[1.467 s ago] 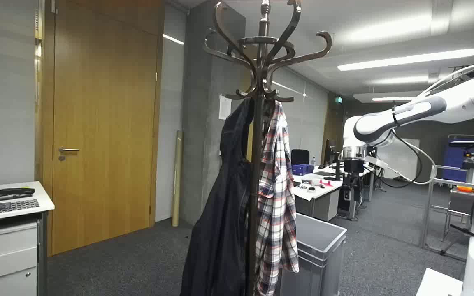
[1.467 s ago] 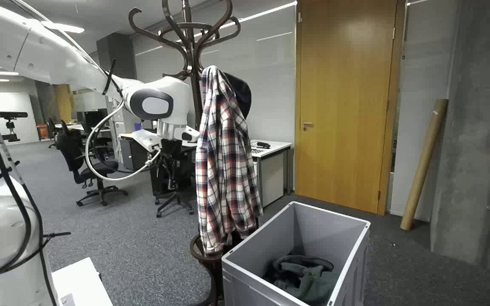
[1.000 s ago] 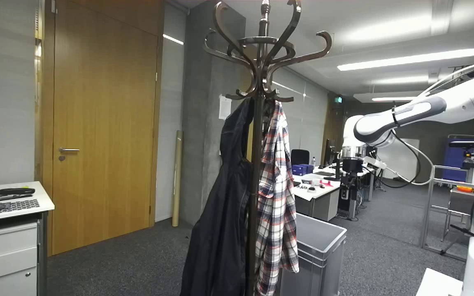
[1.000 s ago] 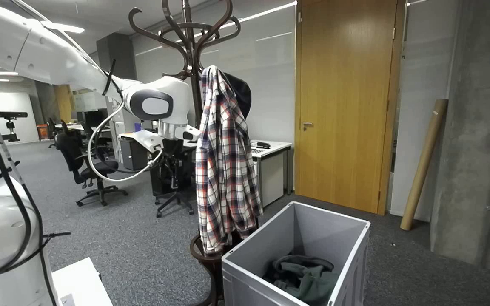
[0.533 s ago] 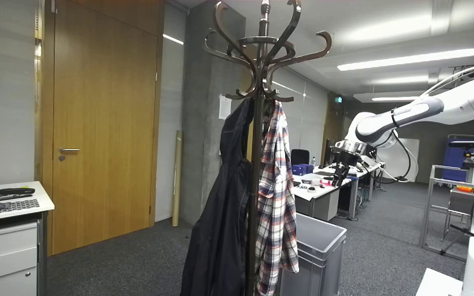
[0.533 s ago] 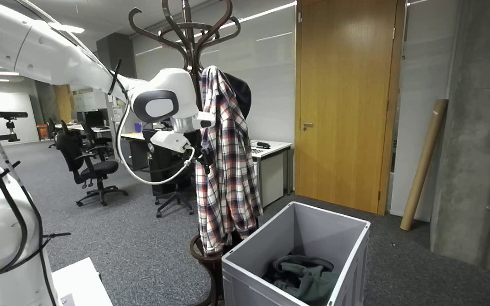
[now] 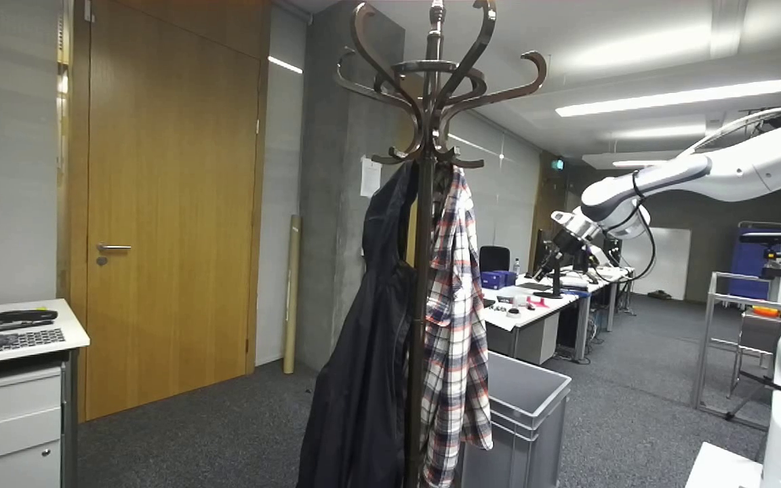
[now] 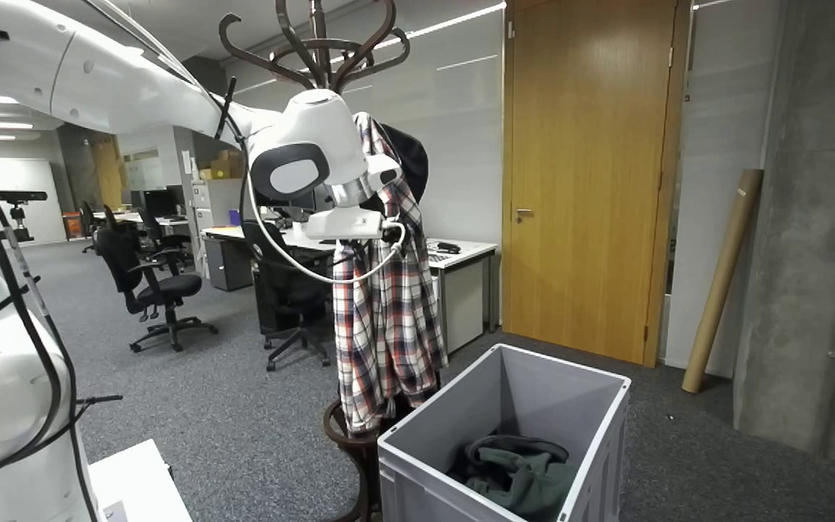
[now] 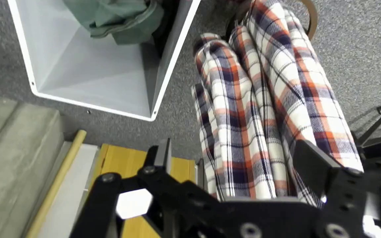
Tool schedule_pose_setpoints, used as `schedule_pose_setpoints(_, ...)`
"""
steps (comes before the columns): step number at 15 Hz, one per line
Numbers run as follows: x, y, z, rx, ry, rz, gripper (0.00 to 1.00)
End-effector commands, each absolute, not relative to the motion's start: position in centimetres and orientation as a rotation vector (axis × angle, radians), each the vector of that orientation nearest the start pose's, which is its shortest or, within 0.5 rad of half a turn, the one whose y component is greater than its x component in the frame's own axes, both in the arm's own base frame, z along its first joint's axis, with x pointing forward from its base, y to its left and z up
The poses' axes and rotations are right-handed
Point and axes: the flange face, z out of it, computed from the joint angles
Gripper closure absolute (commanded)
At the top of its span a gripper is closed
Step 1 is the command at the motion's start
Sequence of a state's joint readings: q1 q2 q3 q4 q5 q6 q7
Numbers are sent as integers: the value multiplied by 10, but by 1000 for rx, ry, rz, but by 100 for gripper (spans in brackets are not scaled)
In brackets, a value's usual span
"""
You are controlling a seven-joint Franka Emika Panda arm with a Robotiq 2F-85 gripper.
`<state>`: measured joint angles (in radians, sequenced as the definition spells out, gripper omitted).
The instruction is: Take the shirt off of the coat hanger and put them into the laundry basket
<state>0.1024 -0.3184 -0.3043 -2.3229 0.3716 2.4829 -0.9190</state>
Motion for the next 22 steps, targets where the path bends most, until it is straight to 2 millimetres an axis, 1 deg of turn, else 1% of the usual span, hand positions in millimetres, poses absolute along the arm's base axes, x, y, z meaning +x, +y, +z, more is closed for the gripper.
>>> schedule_pose_setpoints(1,514,-114,534,-2721,-832,-1096,0)
schedule_pose_setpoints(4,532,-110,554,-2560,-939,-1264,0)
schedule_pose_setpoints(6,541,-106,563,-2429,-980,-1375,0)
schedule_pose_setpoints(7,527,-106,549,-2525,-918,-1286,0)
schedule_pose_setpoints(8,532,-105,553,-2481,-944,-1323,0)
schedule_pose_setpoints(10,536,-104,555,-2463,-957,-1341,0)
schedule_pose_setpoints(13,537,-104,556,-2463,-958,-1343,0)
schedule_pose_setpoints(14,533,-102,555,-2469,-957,-1365,0)
schedule_pose_setpoints(15,534,-103,558,-2465,-948,-1388,0)
schedule_pose_setpoints(19,539,-105,581,-2384,-922,-1550,0)
schedule_pose_setpoints(22,545,-109,596,-2302,-945,-1652,0)
